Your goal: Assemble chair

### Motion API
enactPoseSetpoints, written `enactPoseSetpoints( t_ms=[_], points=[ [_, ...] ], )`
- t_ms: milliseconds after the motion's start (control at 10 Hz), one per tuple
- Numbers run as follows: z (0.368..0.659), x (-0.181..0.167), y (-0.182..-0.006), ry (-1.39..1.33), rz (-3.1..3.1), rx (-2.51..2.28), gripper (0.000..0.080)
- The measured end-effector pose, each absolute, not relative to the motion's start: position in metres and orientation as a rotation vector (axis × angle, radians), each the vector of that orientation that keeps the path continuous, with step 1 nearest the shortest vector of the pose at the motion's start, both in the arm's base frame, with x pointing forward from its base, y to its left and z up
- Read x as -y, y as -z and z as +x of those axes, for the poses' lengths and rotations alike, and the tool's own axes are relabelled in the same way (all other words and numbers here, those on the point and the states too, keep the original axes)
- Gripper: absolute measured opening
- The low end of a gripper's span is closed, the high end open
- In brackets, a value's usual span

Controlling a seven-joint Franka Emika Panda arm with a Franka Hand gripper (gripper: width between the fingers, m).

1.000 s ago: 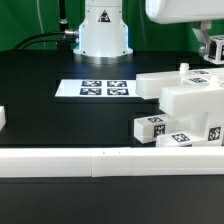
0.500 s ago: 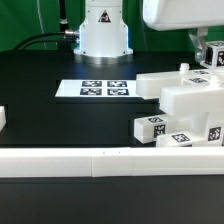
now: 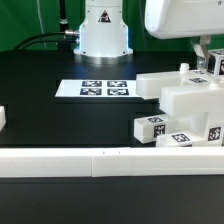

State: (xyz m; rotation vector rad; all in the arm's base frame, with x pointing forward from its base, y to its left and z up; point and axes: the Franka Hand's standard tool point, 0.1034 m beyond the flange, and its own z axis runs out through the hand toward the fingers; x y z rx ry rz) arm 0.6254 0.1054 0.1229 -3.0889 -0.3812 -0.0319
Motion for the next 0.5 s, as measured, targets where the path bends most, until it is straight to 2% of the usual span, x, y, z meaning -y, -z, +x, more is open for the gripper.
enactPoseSetpoints(
  t_ms=[500],
  points=[
    [0.6293, -0.1030, -0.1230, 0.071, -3.093, 0.372, 0.0268]
  ],
)
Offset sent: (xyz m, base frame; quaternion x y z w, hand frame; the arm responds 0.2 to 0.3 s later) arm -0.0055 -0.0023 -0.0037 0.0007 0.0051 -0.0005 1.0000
